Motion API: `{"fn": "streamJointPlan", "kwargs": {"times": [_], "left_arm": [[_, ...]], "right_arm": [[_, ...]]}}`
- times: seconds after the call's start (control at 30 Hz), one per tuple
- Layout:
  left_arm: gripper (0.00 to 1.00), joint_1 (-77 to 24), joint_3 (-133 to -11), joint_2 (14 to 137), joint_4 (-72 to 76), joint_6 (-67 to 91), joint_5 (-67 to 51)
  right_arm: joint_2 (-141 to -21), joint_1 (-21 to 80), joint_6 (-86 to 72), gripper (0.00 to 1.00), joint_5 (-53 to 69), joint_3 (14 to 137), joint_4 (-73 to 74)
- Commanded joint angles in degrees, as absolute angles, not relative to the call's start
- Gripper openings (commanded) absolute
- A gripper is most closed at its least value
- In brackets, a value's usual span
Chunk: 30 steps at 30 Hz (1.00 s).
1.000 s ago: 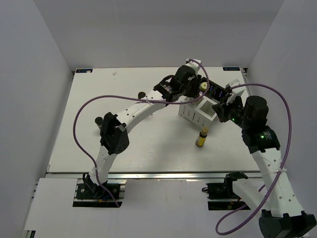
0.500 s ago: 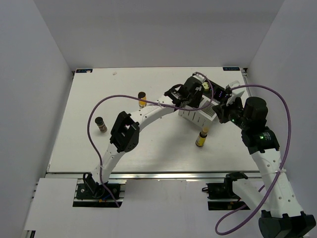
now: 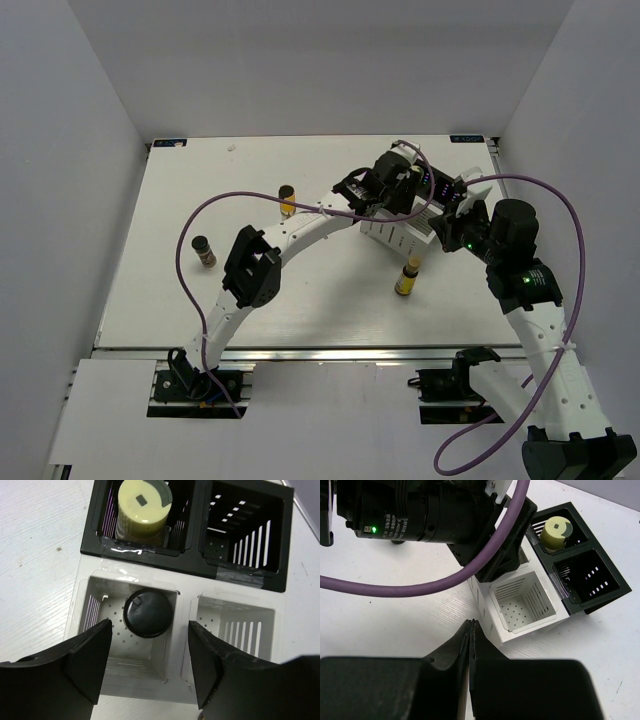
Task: Organize the condiment bottles
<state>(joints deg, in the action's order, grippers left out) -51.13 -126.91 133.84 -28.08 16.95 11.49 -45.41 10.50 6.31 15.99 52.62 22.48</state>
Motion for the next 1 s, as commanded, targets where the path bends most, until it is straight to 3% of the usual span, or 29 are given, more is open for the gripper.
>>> {"fn": "streamJointPlan", "kwargs": {"times": [0.0, 0.33, 0.4, 0.47, 0.5, 0.53, 0.63, 0.7, 0.73, 0.77, 0.83, 0.87, 0.97], "left_arm": [[0.72, -51.68, -129.46, 133.42, -26.37, 17.05, 10.64], [0.71, -51.68, -132.44, 130.7, -23.92, 16.97, 12.91], [0.67, -51.59, -132.54, 127.8, -22.94, 15.82, 15.02], [0.57, -51.24, -132.36, 124.56, -23.29, 14.86, 18.71], [0.51, -50.98, -131.58, 123.32, -23.81, 14.77, 19.59], [0.35, -50.63, -130.79, 121.74, -24.34, 14.85, 20.99], [0.1, -48.87, -123.95, 113.84, -28.72, 17.04, 23.98], [0.06, -48.26, -115.37, 105.88, -30.93, 19.06, 25.66], [0.06, -47.9, -111.83, 102.86, -33.37, 20.38, 26.1], [0.12, -47.03, -108.23, 99.79, -34.7, 23.87, 26.71], [0.31, -45.97, -96.84, 90.24, -39.17, 27.93, 27.25], [0.51, -44.66, -93.29, 87.13, -41.11, 32.3, 27.68], [0.66, -40.45, -82.29, 76.4, -50.52, 42.14, 28.3]], "right_arm": [[-44.82, 10.11, 5.8, 0.0, 15.73, 52.47, 20.13], [-44.91, 10.19, 6.33, 0.0, 16.26, 52.73, 19.69], [-44.82, 10.11, 6.94, 0.0, 18.01, 53.0, 19.51], [-44.82, 10.19, 8.69, 0.01, 21.68, 53.09, 18.99], [-44.82, 10.2, 9.57, 0.07, 23.54, 53.09, 18.81], [-44.91, 10.2, 11.76, 0.19, 25.47, 53.0, 18.72], [-47.71, 10.2, 17.99, 0.47, 38.45, 53.35, 20.82], [-50.08, 10.2, 19.16, 0.54, 42.08, 54.14, 23.11], [-51.4, 10.28, 19.42, 0.57, 43.49, 54.31, 23.72], [-53.33, 10.63, 19.42, 0.57, 44.98, 54.32, 23.82], [-54.66, 12.81, 18.98, 0.57, 43.61, 53.88, 22.42], [-55.1, 14.05, 18.9, 0.56, 42.29, 53.79, 22.06], [-56.51, 19.76, 18.98, 0.48, 36.5, 53.79, 21.53]]}}
